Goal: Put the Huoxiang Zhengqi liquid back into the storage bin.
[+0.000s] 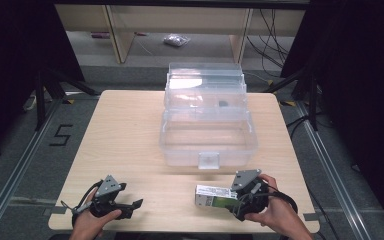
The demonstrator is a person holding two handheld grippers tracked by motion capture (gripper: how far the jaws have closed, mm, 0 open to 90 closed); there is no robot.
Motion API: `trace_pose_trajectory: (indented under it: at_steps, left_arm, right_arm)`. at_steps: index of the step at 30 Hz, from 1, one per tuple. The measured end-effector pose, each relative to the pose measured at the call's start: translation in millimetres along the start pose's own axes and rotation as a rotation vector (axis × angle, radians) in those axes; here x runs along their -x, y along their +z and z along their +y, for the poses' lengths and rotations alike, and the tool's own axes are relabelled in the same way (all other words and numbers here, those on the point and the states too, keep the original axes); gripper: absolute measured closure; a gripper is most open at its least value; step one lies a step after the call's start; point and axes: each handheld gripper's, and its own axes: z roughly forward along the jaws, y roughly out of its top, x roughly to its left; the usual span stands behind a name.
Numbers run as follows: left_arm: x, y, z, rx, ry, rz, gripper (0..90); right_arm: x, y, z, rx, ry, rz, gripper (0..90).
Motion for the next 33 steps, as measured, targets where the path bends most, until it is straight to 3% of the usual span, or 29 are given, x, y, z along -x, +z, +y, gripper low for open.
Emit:
trace_pose_trajectory:
  at_steps: [1, 10, 11, 14, 16, 33]
  left_arm:
    - [-0.2, -0.1, 0.1, -0.002, 0.0, -0.003, 14.9]
    - [-0.2, -0.2, 0.1, -0.001, 0.0, -0.004, 14.9]
    - [-0.2, 0.6, -0.3, 0.01, -0.002, -0.004, 14.9]
    - [-0.2, 0.6, -0.3, 0.011, -0.002, -0.003, 14.9]
    - [-0.1, 0.6, -0.3, 0.012, -0.003, -0.003, 14.9]
    - [0.0, 0.8, -0.3, 0.011, -0.003, -0.006, 14.9]
  right_arm:
    - [1.2, 2.9, 4.2, -0.003, -0.023, 0.008, 20.6]
    - [0.6, 10.0, 17.2, -0.029, -0.044, 0.018, 21.8]
    - [1.4, 12.5, 20.1, -0.03, -0.065, 0.027, 21.8]
    - [0.4, 13.9, 22.0, -0.033, -0.051, 0.026, 21.8]
    - [1.6, 16.1, 24.5, -0.038, -0.068, 0.035, 21.9]
    - [0.7, 31.4, 36.2, -0.091, -0.071, 0.061, 23.5]
